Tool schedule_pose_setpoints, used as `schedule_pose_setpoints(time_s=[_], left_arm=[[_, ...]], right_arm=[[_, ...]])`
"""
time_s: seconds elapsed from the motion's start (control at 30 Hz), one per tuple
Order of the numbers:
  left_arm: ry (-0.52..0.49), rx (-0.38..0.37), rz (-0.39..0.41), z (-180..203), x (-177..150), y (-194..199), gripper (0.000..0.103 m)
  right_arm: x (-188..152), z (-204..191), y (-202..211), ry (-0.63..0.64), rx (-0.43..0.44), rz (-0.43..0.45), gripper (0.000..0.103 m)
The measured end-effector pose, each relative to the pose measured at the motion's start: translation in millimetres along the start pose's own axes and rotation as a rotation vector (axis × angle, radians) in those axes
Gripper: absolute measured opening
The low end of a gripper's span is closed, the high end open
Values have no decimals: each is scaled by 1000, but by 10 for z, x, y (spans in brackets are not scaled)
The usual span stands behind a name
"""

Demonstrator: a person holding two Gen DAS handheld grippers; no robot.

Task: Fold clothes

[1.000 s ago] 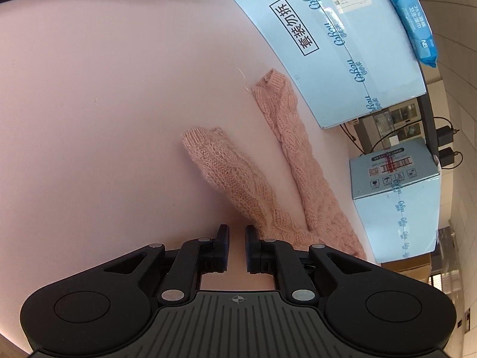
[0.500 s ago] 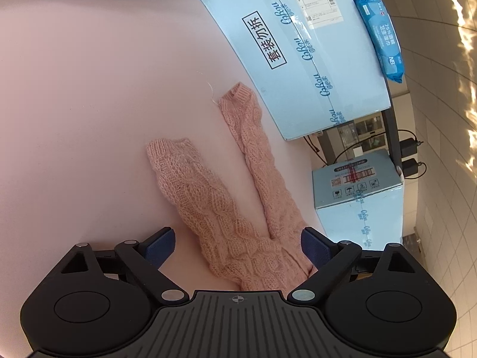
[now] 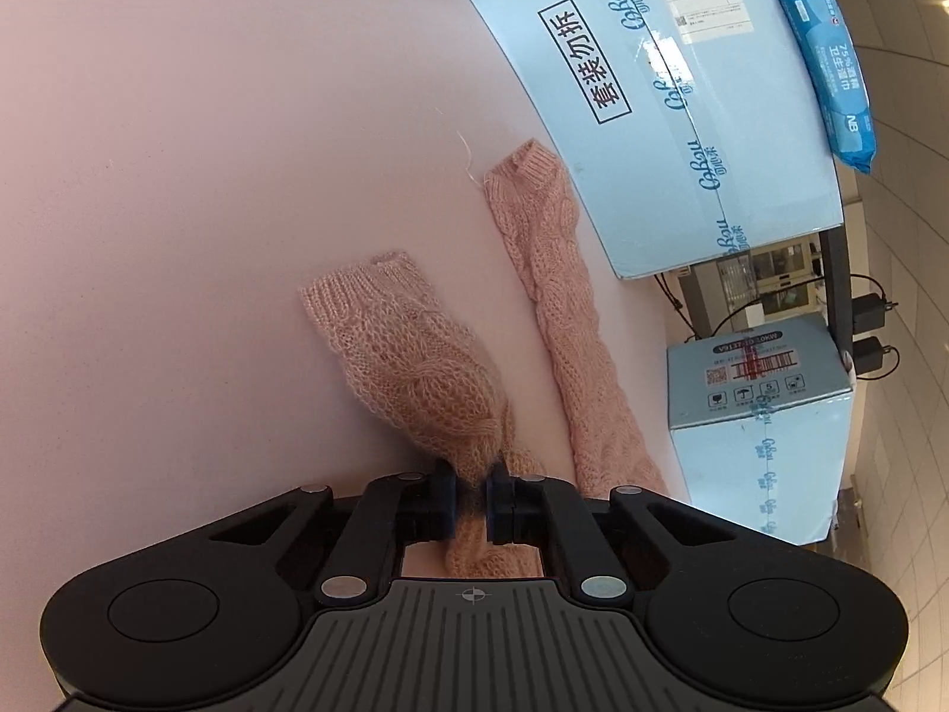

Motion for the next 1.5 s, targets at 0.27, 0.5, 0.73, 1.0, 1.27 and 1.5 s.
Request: schedule_pose_setpoints(time_s=[0.27, 0.5, 0.73, 1.0, 1.27, 1.5], left_arm=[[-134, -4, 12, 209, -126, 314, 5], [-192, 21, 68, 461, 97, 302, 5], [-286, 1, 101, 943, 541, 55, 5], [-240, 95, 61, 1175, 1107, -599, 6], [-163, 191, 46, 1153, 1411, -1252, 10], [-59, 227, 114, 1024, 1669, -1373, 70]], right_arm=[[25, -92, -1, 72, -22, -26, 14], [126, -253, -15, 62, 77, -26, 14], [288, -431, -131, 85, 126, -17, 14], [642, -477, -485, 22, 129, 25, 14], [895, -328, -1120, -121, 71, -7, 14], [1010, -247, -1424, -168, 48, 9, 23]])
Point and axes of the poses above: each gripper's, at about its wrist camera, not at the fingertips, and y roughly against the way its jaws point, z to its right, x to its top, the point moved 6 cm from there along -y, roughly the way its jaws point, and after that the axes turned 1 degree about -y, right-handed, at the moved point
